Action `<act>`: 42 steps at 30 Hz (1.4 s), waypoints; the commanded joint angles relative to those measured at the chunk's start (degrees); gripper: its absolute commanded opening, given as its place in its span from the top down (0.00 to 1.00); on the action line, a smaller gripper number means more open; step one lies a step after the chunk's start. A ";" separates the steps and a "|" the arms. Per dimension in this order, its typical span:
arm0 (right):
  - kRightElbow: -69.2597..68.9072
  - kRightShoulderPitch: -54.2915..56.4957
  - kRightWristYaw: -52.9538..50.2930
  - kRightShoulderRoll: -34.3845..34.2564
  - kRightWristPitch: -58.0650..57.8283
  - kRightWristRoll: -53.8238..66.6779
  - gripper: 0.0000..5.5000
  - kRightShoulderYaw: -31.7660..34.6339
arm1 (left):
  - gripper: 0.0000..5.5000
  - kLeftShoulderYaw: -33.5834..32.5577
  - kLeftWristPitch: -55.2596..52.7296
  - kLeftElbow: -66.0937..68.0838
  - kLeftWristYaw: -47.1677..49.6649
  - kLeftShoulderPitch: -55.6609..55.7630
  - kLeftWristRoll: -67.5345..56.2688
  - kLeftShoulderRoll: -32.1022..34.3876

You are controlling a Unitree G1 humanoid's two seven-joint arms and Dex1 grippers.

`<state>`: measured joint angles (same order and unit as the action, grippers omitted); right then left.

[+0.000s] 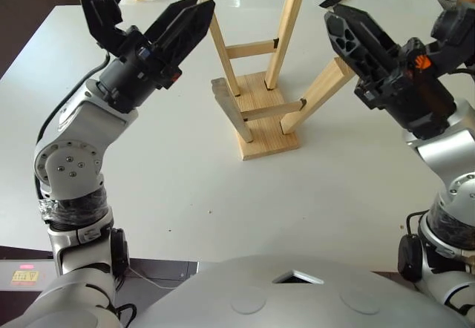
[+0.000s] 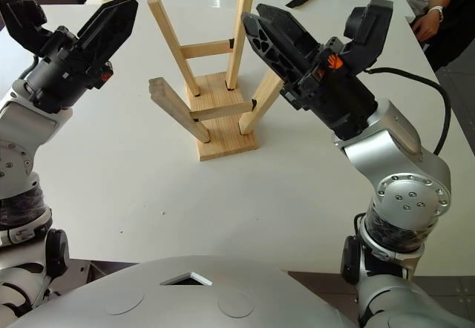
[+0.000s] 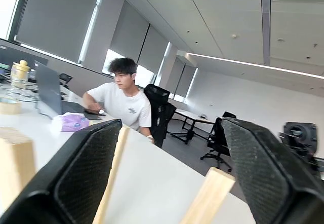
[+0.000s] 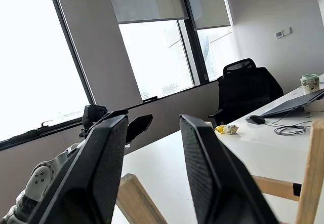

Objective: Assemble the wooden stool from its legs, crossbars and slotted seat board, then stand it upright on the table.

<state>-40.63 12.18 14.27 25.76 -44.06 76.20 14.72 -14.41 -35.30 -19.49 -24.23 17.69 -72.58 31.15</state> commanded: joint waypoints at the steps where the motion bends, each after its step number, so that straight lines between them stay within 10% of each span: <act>1: -1.57 -4.54 7.64 4.47 -1.57 -0.26 0.66 -2.88 | 0.33 7.58 7.78 6.54 -9.76 -0.86 19.20 3.53; 14: 17.69 -16.92 38.16 26.01 18.72 -50.68 0.66 -24.23 | 0.33 23.82 30.62 15.58 -24.66 -6.53 46.84 -4.37; 30: 43.35 -2.11 26.86 12.87 30.41 -74.55 0.66 -29.29 | 0.33 29.89 26.97 9.11 -20.51 -7.42 51.20 -13.08; 42: 52.41 1.23 20.69 7.41 33.68 -78.07 0.66 -26.35 | 0.33 18.66 6.70 -7.26 -16.15 -0.84 32.60 -10.72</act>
<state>10.25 12.21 36.28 33.95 -11.17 -1.06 -12.81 7.05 -24.16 -23.09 -41.88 14.05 -34.80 19.31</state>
